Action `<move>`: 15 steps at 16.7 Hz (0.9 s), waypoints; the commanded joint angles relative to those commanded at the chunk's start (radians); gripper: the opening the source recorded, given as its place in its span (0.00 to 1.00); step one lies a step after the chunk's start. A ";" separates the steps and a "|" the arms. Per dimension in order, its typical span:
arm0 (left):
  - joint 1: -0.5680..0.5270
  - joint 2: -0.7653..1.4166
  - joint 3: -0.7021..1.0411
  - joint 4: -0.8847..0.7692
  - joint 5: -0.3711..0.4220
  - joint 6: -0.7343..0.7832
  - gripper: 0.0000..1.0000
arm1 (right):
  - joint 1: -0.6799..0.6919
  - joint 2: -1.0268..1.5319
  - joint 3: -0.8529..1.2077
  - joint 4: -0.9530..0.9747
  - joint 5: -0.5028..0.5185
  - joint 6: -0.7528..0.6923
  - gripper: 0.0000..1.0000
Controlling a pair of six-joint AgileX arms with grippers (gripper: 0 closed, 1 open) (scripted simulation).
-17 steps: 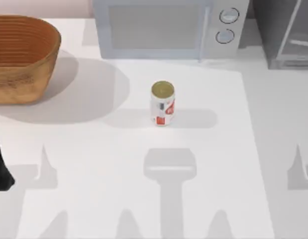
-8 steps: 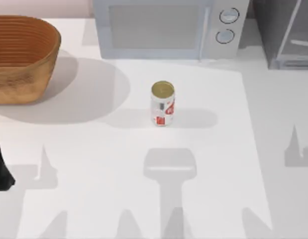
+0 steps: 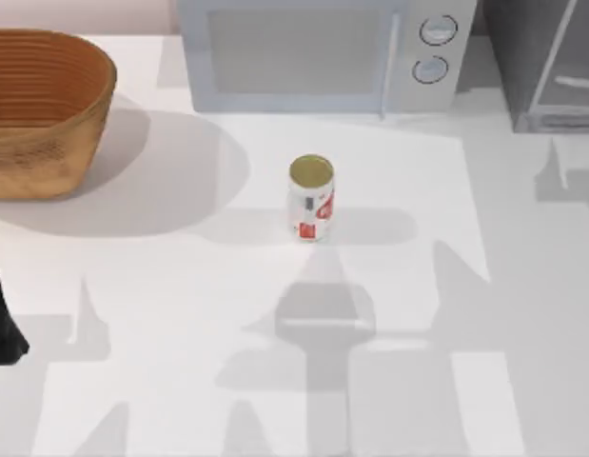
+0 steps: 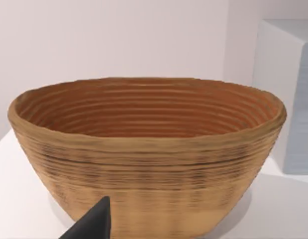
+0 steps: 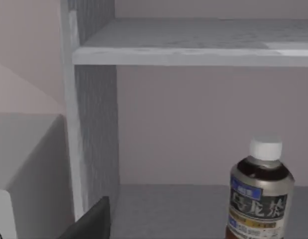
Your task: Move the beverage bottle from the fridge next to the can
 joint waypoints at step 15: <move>0.000 0.000 0.000 0.000 0.000 0.000 1.00 | -0.109 0.934 0.427 0.466 -0.090 0.000 1.00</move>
